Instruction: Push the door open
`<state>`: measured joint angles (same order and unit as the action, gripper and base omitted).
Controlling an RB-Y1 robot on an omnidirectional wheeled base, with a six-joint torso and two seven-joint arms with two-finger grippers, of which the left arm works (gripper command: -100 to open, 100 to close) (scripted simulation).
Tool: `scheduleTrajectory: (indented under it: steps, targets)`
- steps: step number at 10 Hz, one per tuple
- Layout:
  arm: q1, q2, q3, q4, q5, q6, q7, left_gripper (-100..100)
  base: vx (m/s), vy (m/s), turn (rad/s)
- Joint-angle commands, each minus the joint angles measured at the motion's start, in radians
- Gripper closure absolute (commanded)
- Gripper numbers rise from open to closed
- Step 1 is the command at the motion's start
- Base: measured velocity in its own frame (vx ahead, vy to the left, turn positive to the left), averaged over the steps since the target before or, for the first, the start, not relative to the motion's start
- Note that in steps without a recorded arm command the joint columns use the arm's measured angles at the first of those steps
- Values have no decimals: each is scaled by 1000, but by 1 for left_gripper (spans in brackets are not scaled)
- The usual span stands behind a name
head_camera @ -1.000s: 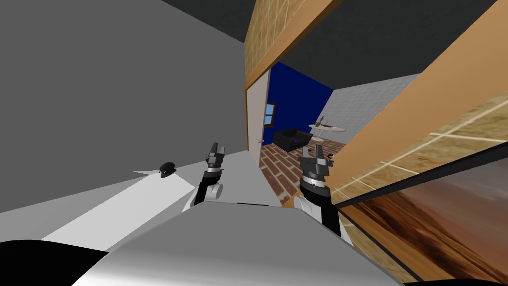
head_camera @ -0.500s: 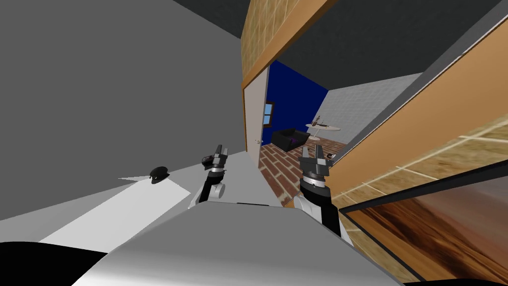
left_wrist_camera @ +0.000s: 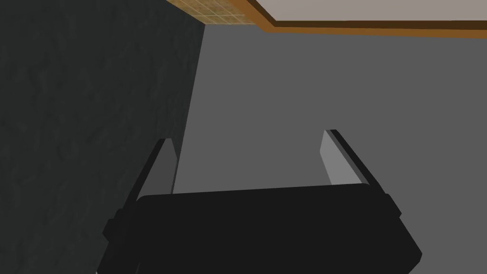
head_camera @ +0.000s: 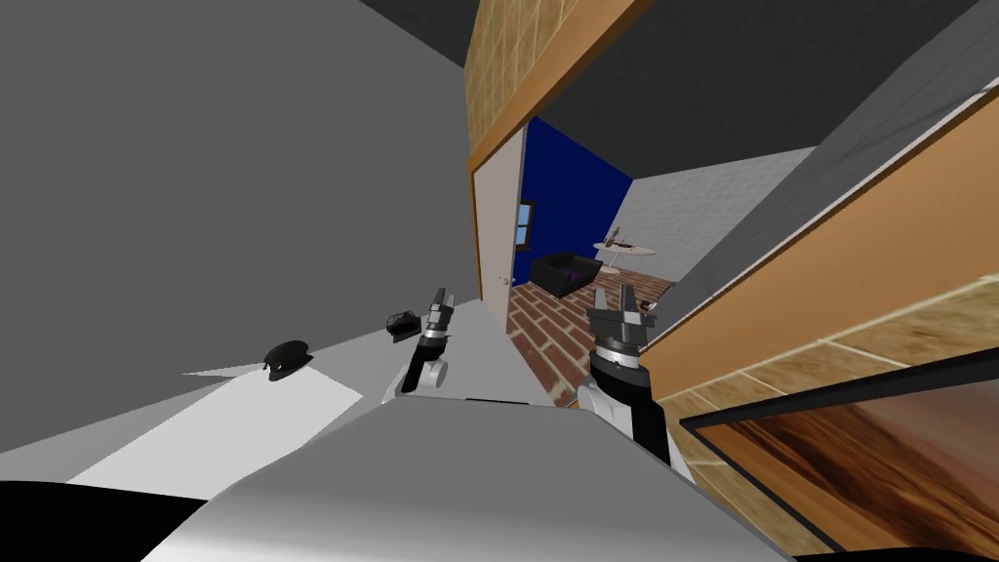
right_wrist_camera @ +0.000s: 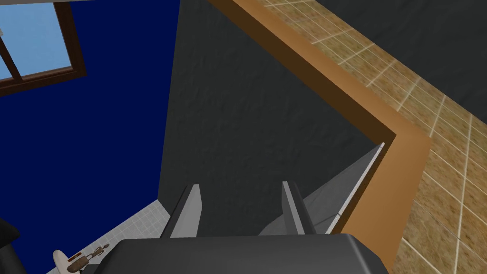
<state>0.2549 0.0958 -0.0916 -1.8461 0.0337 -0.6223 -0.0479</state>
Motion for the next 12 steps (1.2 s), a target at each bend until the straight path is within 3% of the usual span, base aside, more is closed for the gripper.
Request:
scheduleTrajectory:
  steps: [1, 12]
  targets:
    - [-10, 2, -8, 33, 0, -8, 6, -100, 97, 49, -99]
    - [-100, 11, -59, 264, 2, -46, 39, -100, 85, 54, -94]
